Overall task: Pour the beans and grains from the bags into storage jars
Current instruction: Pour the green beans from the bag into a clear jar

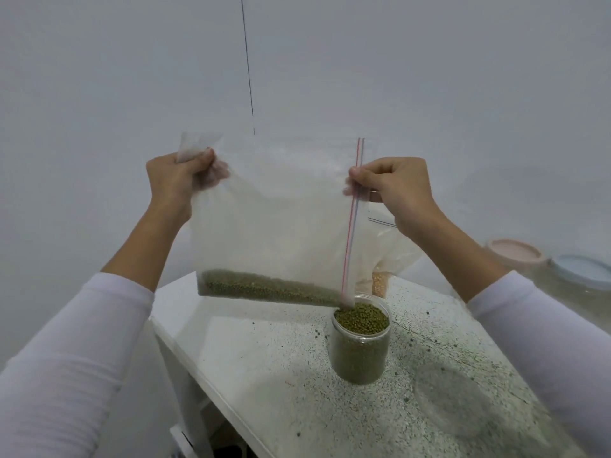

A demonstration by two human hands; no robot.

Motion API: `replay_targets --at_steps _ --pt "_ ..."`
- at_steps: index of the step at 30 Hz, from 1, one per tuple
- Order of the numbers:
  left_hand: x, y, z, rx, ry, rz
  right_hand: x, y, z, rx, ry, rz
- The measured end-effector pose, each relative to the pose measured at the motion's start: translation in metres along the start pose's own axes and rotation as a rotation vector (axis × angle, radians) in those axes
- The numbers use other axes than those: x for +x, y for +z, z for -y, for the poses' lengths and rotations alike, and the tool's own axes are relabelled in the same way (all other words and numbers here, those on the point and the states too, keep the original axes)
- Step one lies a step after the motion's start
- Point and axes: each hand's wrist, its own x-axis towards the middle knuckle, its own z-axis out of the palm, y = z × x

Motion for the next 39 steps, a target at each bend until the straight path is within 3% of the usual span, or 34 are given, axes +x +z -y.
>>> replay_targets --at_steps 7,11,16,18,23,27,31,35,39 --pt "0.018 -0.031 0.045 -0.065 -0.150 -0.112 0.016 0.040 0.004 -0.101 0.053 0.077" --pt "0.021 -0.041 0.071 0.019 -0.239 -0.186 0.026 0.063 -0.001 -0.217 0.070 0.111" --pt "0.022 -0.053 0.096 0.188 -0.302 -0.165 0.026 0.082 -0.008 -0.302 0.110 0.166" --pt "0.027 -0.051 0.095 0.357 -0.235 -0.141 0.027 0.085 -0.011 -0.305 0.123 0.182" --pt "0.028 -0.012 0.073 0.629 0.163 0.079 0.031 0.088 -0.016 -0.333 0.102 0.186" --pt "0.016 0.033 0.049 0.495 0.235 0.271 0.032 0.090 -0.018 -0.359 0.085 0.183" --pt "0.007 0.061 0.036 0.392 0.112 0.400 0.030 0.088 -0.019 -0.334 0.067 0.167" --pt "0.009 0.065 0.035 0.346 0.106 0.340 0.022 0.079 -0.027 -0.355 0.049 0.247" --pt "0.011 0.056 0.031 0.223 0.090 0.218 0.009 0.058 -0.053 -0.607 0.126 0.429"
